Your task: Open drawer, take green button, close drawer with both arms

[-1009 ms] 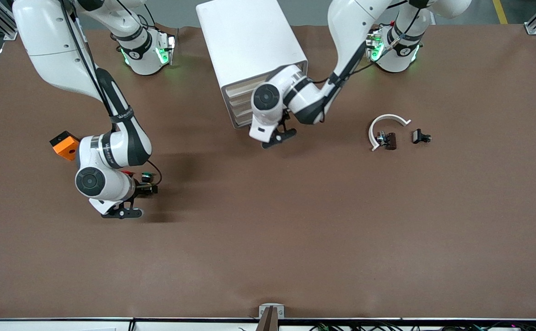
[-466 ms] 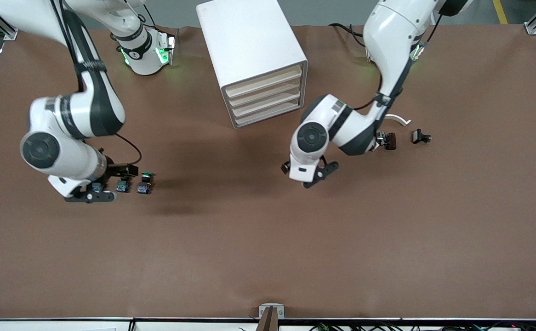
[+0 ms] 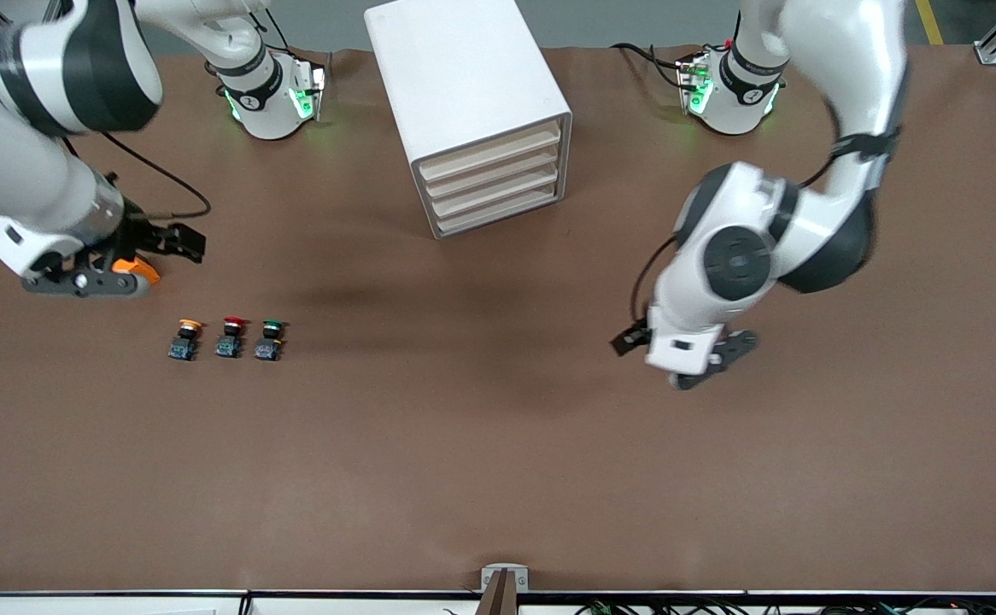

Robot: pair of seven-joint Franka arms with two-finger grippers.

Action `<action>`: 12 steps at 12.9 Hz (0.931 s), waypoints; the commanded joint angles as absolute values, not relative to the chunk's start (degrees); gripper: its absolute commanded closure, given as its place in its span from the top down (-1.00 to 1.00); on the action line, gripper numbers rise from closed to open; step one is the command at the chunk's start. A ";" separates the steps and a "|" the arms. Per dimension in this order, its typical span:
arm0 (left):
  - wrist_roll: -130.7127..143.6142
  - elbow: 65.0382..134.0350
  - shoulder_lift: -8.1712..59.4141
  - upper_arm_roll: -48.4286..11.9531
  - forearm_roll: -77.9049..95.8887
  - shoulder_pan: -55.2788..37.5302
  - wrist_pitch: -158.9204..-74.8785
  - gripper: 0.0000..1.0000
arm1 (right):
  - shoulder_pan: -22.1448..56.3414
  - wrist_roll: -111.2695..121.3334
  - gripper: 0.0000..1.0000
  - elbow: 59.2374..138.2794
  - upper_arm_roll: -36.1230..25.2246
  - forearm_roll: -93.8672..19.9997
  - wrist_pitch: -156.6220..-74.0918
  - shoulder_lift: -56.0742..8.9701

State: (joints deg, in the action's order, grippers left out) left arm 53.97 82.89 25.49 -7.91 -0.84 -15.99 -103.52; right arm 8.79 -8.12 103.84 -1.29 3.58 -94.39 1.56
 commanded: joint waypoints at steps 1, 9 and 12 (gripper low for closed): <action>47.93 84.29 19.71 -8.35 -1.76 -11.53 -100.56 1.00 | 5.90 -3.98 1.00 105.56 -0.88 4.13 -92.21 7.28; 29.11 78.84 12.66 -8.35 -1.84 -2.64 -90.72 1.00 | 2.20 9.41 1.00 101.35 -7.47 2.29 -90.45 8.17; 20.69 78.93 10.90 -8.26 -1.85 -0.44 -89.30 1.00 | 2.55 8.61 1.00 97.74 -7.38 2.29 -88.25 7.91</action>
State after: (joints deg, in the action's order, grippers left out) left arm 25.65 79.44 11.76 -7.83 -0.86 -1.64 -90.68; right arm 2.48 8.80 100.38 -7.64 3.17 -90.06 7.95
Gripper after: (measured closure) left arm 0.000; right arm 0.000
